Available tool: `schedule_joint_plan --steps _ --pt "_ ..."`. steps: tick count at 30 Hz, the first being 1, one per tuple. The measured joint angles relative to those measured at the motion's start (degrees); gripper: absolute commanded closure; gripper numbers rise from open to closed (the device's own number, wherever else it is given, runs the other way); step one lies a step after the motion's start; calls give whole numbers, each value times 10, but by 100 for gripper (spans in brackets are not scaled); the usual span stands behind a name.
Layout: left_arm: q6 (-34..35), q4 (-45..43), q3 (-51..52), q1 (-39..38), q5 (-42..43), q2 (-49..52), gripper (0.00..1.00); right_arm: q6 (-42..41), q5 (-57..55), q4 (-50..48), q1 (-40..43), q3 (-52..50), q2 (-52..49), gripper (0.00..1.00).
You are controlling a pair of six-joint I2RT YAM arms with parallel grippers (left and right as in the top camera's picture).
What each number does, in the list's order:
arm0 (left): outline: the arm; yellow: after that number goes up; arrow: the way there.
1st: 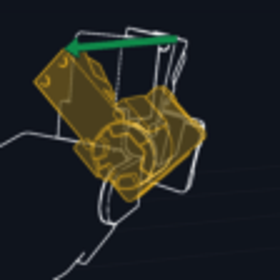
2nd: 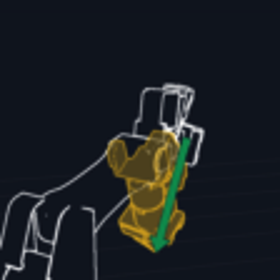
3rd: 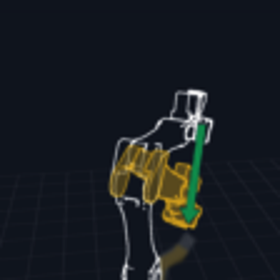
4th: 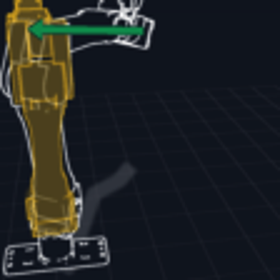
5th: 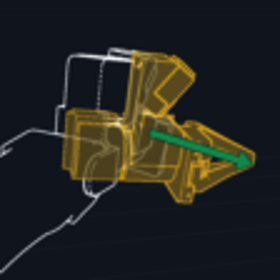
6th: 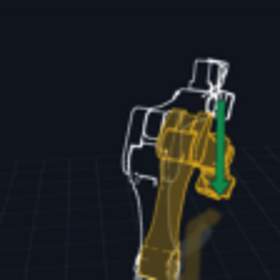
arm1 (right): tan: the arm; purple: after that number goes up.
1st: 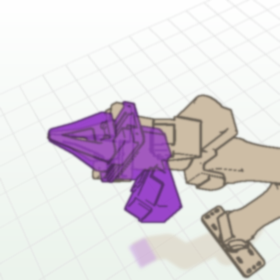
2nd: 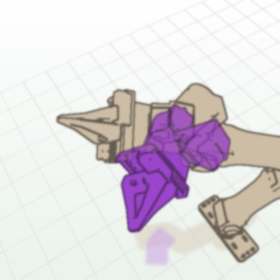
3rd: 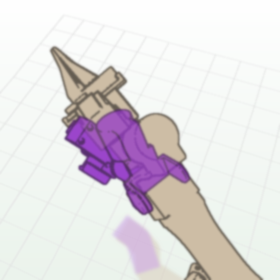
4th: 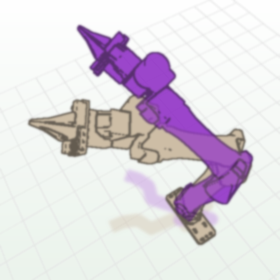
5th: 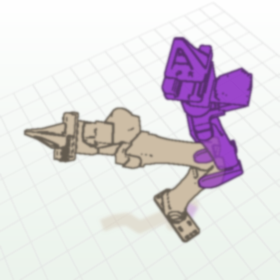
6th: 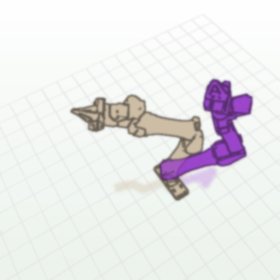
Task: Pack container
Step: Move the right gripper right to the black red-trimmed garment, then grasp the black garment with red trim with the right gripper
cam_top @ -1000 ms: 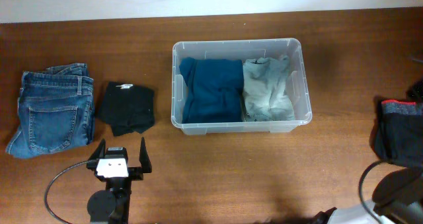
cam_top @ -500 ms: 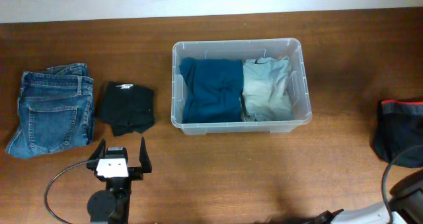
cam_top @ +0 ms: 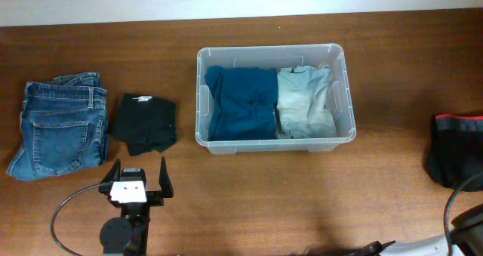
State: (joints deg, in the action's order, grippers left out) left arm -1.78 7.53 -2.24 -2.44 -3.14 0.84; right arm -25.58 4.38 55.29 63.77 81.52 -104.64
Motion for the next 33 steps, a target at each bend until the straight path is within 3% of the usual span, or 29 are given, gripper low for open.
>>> schedule_joint_plan --steps 21,33 --pt "0 0 0 0 0 0 1 -9 20 -199 -3 -86 -21 2" --pt "0 0 0 0 0 0 1 67 -15 -183 -119 -83 -23 2"
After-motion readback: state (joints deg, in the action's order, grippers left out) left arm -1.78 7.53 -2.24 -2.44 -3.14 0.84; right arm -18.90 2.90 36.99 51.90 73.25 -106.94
